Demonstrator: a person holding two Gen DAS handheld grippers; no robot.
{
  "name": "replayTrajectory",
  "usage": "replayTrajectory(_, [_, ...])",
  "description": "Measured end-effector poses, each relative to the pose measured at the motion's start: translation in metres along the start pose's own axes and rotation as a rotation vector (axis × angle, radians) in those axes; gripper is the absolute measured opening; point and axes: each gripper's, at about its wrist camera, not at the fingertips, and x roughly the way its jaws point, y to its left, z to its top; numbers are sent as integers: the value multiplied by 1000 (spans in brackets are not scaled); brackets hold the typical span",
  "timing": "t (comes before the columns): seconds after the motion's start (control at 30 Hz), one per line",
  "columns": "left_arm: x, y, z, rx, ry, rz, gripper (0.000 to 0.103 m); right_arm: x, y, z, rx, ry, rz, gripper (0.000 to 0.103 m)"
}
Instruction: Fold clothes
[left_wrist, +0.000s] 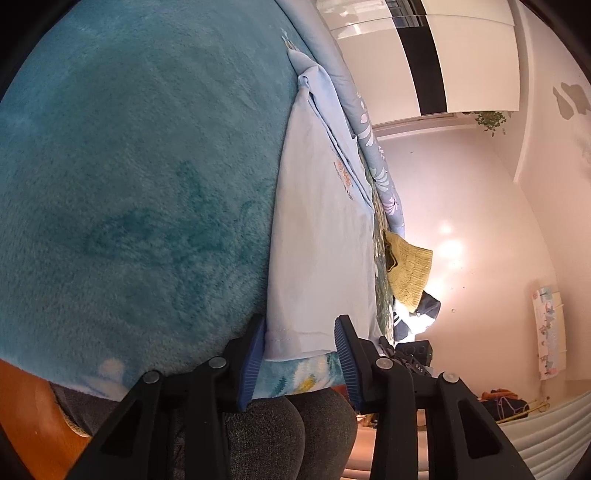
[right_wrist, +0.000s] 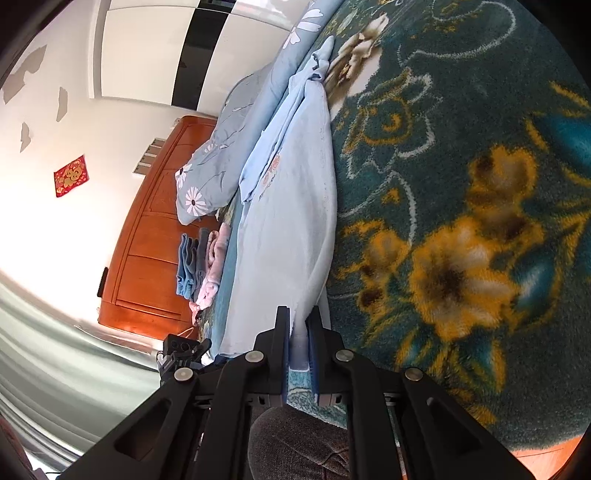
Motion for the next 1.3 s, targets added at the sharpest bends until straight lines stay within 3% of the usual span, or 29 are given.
replayTrajectory(0.07, [1,5,0,-17,1,-8,21,-1,-2,1,10,0,0,9])
replayTrajectory(0.1, [1,7,0,-23,-2,-14,6,-2,-2,2,9,0,-7,9])
replayTrajectory(0.13, [0,9,1,-30,-4,-20,3,-3,-2,2,6,-3,-15,9])
replayTrajectory(0.27, [-5,12,6,-46,-30,-102,4,-13,0,5,-2,-28,-6,6])
replayTrajectory(0.47, [-17,-21,29,35,-76,-216,4,-22,6,22,52,-82,199,5])
replayTrajectory(0.7, [-10,-81,113,147,-93,-188,4,-9,38,90,51,-148,344,5])
replayTrajectory(0.83, [13,-106,180,204,-94,-104,4,7,58,151,35,-178,303,5])
replayTrajectory(1.03, [64,-111,276,162,-113,3,4,49,66,245,60,-182,196,5])
replayTrajectory(1.13, [92,-106,312,134,-137,61,4,72,61,284,71,-179,118,5])
replayTrajectory(1.3, [138,-96,350,129,-110,146,4,106,39,330,130,-169,7,5])
